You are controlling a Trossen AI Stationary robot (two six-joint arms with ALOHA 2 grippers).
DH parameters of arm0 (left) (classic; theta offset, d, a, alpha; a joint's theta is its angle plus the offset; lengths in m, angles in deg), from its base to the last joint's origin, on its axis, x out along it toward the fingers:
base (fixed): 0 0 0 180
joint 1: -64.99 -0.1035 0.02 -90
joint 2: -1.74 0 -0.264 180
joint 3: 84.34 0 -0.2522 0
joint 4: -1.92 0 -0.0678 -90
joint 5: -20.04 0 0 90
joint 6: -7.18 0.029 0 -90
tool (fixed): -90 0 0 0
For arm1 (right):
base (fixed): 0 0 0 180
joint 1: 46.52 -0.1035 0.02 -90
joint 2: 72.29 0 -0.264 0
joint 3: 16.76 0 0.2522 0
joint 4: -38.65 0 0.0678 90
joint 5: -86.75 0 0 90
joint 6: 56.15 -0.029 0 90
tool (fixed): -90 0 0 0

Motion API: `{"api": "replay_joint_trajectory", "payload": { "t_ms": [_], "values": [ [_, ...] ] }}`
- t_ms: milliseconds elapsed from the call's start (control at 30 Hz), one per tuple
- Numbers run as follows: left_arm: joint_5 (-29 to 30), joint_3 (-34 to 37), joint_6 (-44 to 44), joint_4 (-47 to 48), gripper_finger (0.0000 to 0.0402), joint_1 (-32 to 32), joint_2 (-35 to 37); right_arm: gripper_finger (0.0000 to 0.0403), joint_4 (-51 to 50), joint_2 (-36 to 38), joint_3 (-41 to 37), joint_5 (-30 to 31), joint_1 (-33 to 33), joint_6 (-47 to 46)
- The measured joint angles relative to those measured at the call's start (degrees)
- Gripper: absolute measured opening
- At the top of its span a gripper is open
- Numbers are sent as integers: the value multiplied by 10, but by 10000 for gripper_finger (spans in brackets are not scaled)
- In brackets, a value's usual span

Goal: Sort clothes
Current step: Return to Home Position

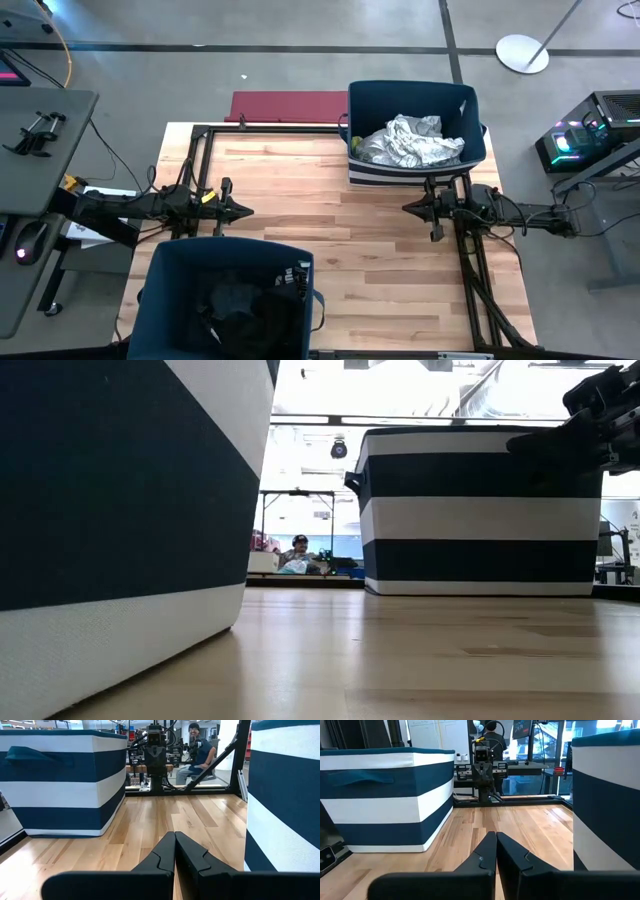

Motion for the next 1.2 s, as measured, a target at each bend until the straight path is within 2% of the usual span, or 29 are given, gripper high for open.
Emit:
{"api": "replay_joint_trajectory", "payload": {
  "t_ms": [1200],
  "values": [
    [-10,0,0,0,0,0,0,0,0,0,0,0,0,0]
  ]
}}
